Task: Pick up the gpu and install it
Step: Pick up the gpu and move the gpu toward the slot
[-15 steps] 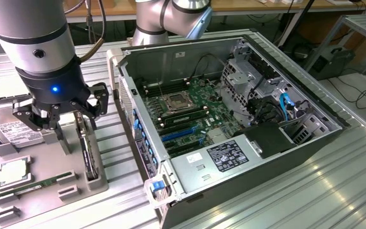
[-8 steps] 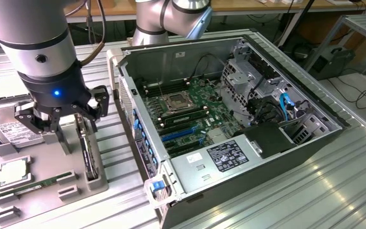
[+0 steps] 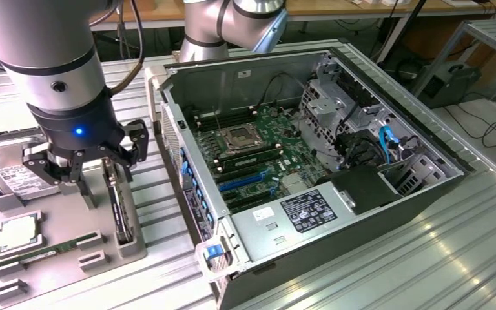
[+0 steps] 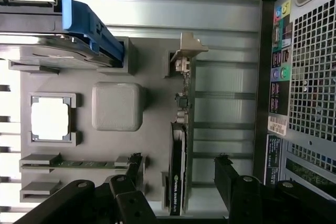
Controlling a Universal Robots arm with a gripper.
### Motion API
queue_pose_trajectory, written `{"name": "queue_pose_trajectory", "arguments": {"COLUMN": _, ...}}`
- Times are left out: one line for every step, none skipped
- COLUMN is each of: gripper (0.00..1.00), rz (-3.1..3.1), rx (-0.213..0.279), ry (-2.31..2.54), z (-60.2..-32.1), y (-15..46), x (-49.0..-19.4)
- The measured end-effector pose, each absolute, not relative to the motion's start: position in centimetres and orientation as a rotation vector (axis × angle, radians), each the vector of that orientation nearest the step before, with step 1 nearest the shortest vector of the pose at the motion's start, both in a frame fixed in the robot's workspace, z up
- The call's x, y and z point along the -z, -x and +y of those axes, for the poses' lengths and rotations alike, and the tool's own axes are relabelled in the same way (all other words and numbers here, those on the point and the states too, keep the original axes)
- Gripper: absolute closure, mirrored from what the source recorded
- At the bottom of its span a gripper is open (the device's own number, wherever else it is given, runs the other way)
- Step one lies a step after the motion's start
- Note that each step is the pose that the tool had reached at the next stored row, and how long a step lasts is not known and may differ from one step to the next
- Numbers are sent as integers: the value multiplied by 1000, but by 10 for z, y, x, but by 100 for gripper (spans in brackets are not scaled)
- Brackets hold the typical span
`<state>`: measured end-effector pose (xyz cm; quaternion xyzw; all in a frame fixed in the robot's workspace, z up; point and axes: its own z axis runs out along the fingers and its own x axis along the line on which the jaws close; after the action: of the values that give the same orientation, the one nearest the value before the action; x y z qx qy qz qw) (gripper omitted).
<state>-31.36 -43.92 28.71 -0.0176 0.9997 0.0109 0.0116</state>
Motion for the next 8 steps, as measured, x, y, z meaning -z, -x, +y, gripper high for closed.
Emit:
{"name": "queue_pose_trajectory", "arguments": {"gripper": 34, "rz": 3118, "rx": -34, "ry": 55, "z": -439, "y": 314, "x": -286}}
{"name": "queue_pose_trajectory", "arguments": {"gripper": 34, "rz": 3119, "rx": -34, "ry": 55, "z": -439, "y": 314, "x": -285}}
{"name": "queue_pose_trajectory", "arguments": {"gripper": 34, "rz": 3120, "rx": -34, "ry": 55, "z": -439, "y": 313, "x": -283}}
{"name": "queue_pose_trajectory", "arguments": {"gripper": 34, "rz": 3122, "rx": -34, "ry": 55, "z": -439, "y": 314, "x": -282}}
{"name": "queue_pose_trajectory", "arguments": {"gripper": 34, "rz": 3122, "rx": -34, "ry": 55, "z": -439, "y": 314, "x": -280}}
{"name": "queue_pose_trajectory", "arguments": {"gripper": 34, "rz": 3123, "rx": -34, "ry": 55, "z": -439, "y": 314, "x": -278}}
{"name": "queue_pose_trajectory", "arguments": {"gripper": 34, "rz": 3123, "rx": -34, "ry": 55, "z": -439, "y": 314, "x": -277}}
{"name": "queue_pose_trajectory", "arguments": {"gripper": 34, "rz": 3123, "rx": -34, "ry": 55, "z": -439, "y": 314, "x": -276}}
